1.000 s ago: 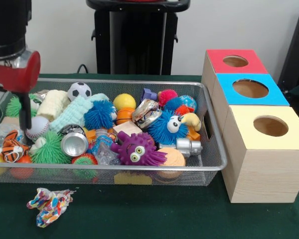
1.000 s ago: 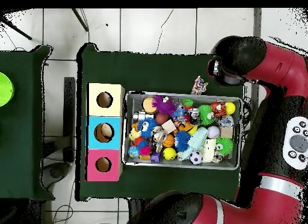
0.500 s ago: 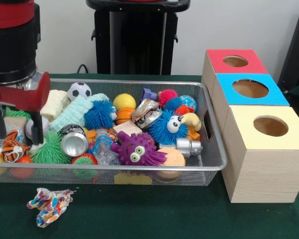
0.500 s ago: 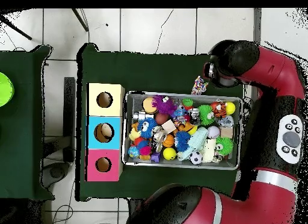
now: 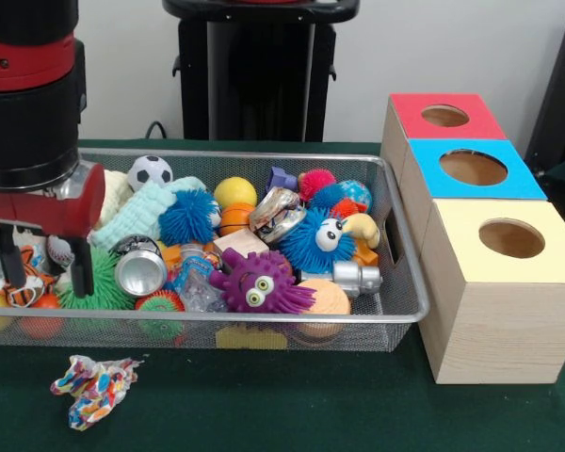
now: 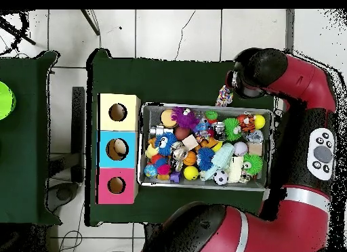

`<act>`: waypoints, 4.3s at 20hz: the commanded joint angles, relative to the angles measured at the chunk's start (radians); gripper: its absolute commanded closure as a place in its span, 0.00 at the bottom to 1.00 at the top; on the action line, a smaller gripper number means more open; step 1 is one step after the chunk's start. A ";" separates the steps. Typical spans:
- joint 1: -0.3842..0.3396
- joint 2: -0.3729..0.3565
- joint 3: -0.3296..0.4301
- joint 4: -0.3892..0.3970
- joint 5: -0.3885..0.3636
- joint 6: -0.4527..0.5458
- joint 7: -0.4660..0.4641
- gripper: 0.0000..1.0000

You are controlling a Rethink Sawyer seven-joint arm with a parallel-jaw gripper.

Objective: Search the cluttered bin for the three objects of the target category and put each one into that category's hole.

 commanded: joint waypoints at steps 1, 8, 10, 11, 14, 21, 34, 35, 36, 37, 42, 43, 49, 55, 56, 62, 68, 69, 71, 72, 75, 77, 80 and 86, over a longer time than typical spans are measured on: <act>0.012 0.028 0.034 0.082 0.021 -0.070 0.198 0.00; 0.011 0.001 0.029 0.120 0.029 -0.077 0.179 0.00; 0.011 -0.010 0.031 0.144 0.028 -0.099 0.175 0.00; 0.011 -0.016 0.034 0.160 0.029 -0.116 0.173 0.00; 0.007 -0.017 0.050 0.188 0.037 -0.159 0.166 0.00; 0.007 -0.009 0.052 0.184 0.046 -0.175 0.153 0.00; 0.018 -0.018 0.051 0.229 0.077 -0.207 0.167 0.00; 0.018 -0.014 0.054 0.228 0.080 -0.213 0.167 0.00; 0.018 -0.013 0.055 0.232 0.082 -0.219 0.167 0.00; 0.018 -0.010 0.055 0.227 0.082 -0.217 0.164 0.00; 0.010 0.011 0.059 0.197 0.084 -0.206 0.139 0.00; 0.010 0.016 0.061 0.192 0.085 -0.206 0.137 0.00; 0.010 0.026 0.063 0.185 0.090 -0.214 0.135 0.00; 0.008 0.031 0.065 0.194 0.095 -0.241 0.135 0.00; 0.006 0.033 0.068 0.202 0.096 -0.257 0.136 0.00; -0.015 0.055 0.100 0.252 0.121 -0.333 0.130 0.00; -0.021 0.061 0.106 0.263 0.143 -0.334 0.106 0.00; -0.020 0.059 0.105 0.266 0.146 -0.330 0.104 0.00; -0.019 0.050 0.104 0.281 0.149 -0.322 0.094 0.00; -0.020 0.042 0.108 0.290 0.147 -0.314 0.074 0.00; -0.033 0.011 0.142 0.312 0.134 -0.251 -0.065 0.00; -0.045 0.012 0.167 0.287 0.124 -0.167 -0.156 0.00; -0.064 0.020 0.203 0.265 0.110 -0.107 -0.234 0.00; -0.092 0.039 0.246 0.260 0.084 -0.129 -0.256 0.00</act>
